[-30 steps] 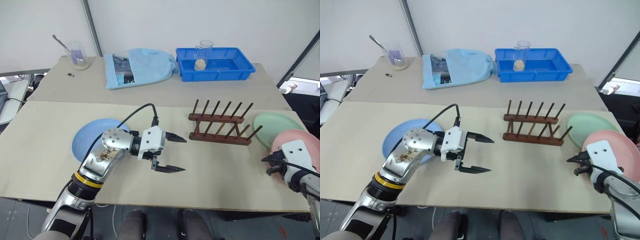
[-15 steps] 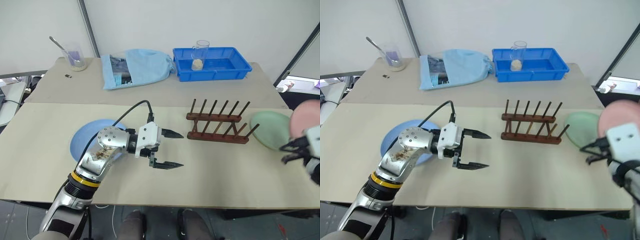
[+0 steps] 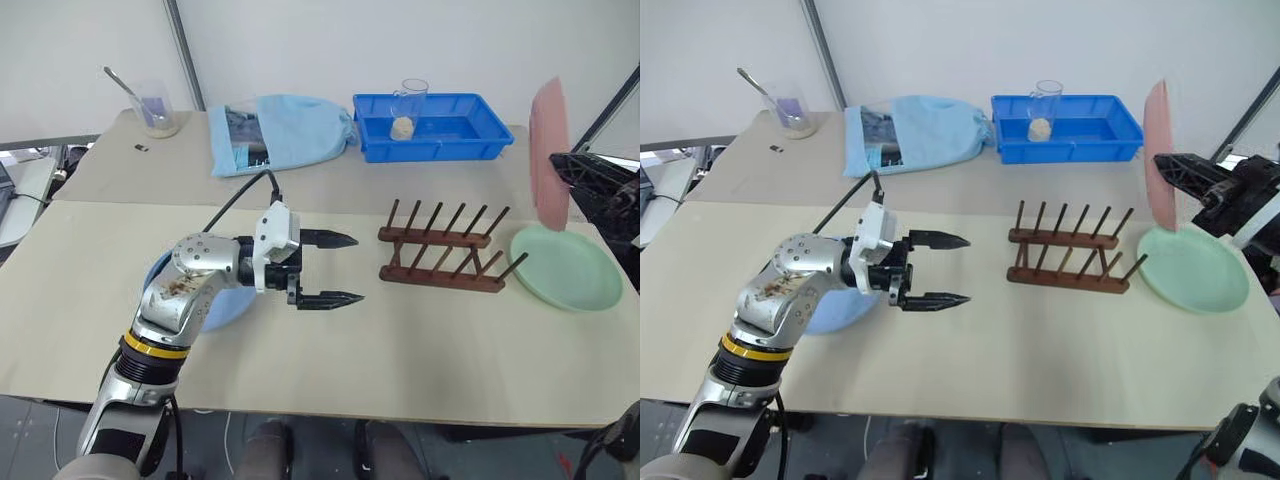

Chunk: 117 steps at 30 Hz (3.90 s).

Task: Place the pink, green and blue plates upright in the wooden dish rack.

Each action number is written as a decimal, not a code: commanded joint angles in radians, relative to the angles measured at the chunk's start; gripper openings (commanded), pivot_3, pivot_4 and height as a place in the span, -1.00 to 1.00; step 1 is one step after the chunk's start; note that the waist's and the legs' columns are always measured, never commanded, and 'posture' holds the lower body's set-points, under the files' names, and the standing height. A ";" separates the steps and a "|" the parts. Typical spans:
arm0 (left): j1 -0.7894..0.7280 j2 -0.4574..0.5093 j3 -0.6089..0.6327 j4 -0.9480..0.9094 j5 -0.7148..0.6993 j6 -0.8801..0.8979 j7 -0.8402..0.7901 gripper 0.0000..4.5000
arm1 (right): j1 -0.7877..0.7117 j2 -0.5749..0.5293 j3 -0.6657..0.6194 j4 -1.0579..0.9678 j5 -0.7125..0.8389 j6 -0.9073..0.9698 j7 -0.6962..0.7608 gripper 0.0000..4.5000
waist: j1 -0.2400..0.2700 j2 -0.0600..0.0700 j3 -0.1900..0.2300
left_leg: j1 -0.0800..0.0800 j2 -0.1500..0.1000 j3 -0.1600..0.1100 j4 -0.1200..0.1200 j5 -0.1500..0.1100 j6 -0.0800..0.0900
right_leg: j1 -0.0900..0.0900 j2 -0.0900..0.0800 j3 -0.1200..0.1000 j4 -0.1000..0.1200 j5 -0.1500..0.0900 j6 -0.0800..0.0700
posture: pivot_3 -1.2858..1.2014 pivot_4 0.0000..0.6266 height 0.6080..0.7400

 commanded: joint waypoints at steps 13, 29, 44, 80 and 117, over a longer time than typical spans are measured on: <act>-0.085 0.025 0.034 -0.077 -0.087 0.108 0.029 1.00 | -0.056 -0.050 -0.036 0.124 0.243 0.153 -0.056 -1.00 | -0.005 0.000 0.000 | 0.002 0.001 0.001 0.001 0.000 0.001 | 0.000 0.010 0.015 0.001 -0.002 0.001 | 0.03 -0.52 0.77; -0.132 0.013 0.039 -0.060 -0.117 0.142 0.024 1.00 | -0.081 -0.109 -0.006 0.317 0.240 0.151 -0.082 -1.00 | -0.006 0.000 0.000 | 0.002 0.001 0.004 0.001 0.000 0.001 | 0.000 0.011 0.020 0.001 -0.002 0.002 | 0.03 -0.52 0.77; -0.146 0.013 0.053 -0.052 -0.171 0.155 0.010 1.00 | -0.175 -0.140 0.094 0.490 0.169 0.137 -0.073 -1.00 | -0.011 0.000 0.000 | 0.002 0.000 0.005 0.001 0.000 0.001 | 0.000 0.011 0.021 0.001 -0.002 0.002 | 0.03 -0.52 0.77; -0.095 0.061 -0.062 -0.110 0.005 0.024 -0.007 1.00 | 0.114 -0.208 0.673 0.769 -0.744 -1.076 0.204 0.99 | -0.034 0.000 0.000 | 0.009 0.000 0.010 0.002 0.000 0.002 | 0.001 0.015 0.032 0.002 0.000 0.004 | 0.03 -0.52 0.77; -0.111 0.055 -0.028 -0.128 -0.138 0.135 -0.043 1.00 | -0.034 -0.118 0.613 0.959 -0.803 -1.006 0.144 -0.98 | -0.029 0.000 0.000 | 0.012 0.001 0.012 0.001 0.000 0.003 | 0.004 0.027 0.052 0.001 0.000 0.006 | 0.03 -0.52 0.77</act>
